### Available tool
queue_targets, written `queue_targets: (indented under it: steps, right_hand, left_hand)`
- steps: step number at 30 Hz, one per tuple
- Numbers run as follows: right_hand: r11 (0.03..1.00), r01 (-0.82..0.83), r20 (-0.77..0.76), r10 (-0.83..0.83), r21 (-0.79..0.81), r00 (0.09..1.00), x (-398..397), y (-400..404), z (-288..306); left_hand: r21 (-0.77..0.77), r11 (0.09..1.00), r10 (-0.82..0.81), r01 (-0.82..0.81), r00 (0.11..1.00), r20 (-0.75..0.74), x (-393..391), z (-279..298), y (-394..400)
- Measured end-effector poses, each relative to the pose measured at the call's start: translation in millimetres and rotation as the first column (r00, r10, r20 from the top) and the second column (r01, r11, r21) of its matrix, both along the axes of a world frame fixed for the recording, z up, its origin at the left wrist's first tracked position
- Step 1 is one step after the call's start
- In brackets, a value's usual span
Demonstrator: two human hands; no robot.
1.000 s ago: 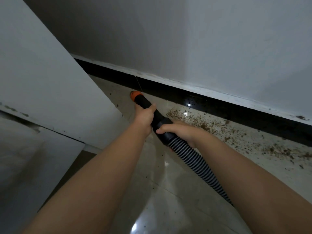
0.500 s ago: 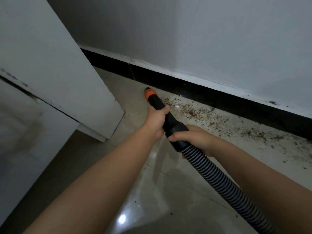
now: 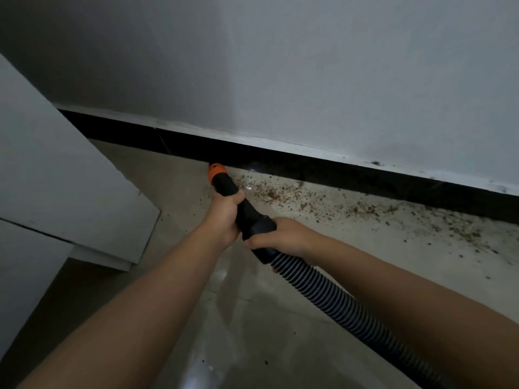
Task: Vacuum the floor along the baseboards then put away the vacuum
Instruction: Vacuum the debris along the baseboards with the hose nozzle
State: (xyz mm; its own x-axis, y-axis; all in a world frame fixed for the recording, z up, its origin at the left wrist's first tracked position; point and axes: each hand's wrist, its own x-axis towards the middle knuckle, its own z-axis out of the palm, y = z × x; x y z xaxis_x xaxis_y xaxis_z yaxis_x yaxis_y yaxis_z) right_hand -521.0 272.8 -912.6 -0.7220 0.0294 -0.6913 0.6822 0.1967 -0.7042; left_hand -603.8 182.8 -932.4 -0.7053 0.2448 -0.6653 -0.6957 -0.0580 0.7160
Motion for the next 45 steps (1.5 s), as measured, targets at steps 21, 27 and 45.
queue_targets:
  steps: [21,27,45]
  right_hand:
    - [0.986,0.06,0.004,-0.062,0.156,0.998,57.4,-29.2,-9.7]
    - [0.981,0.138,0.001,-0.139,0.136,0.99,71.4,-33.5,-11.8]
    - [0.918,0.383,-0.004,-0.385,0.1,0.923,104.2,-34.7,-28.1]
  left_hand:
    - [0.123,0.947,-0.307,0.296,0.948,0.082,33.7,8.8,-13.3]
    - [0.126,0.924,-0.373,0.362,0.924,0.08,39.3,3.4,-8.9]
    - [0.124,0.809,-0.586,0.575,0.805,0.094,53.9,0.9,18.2]
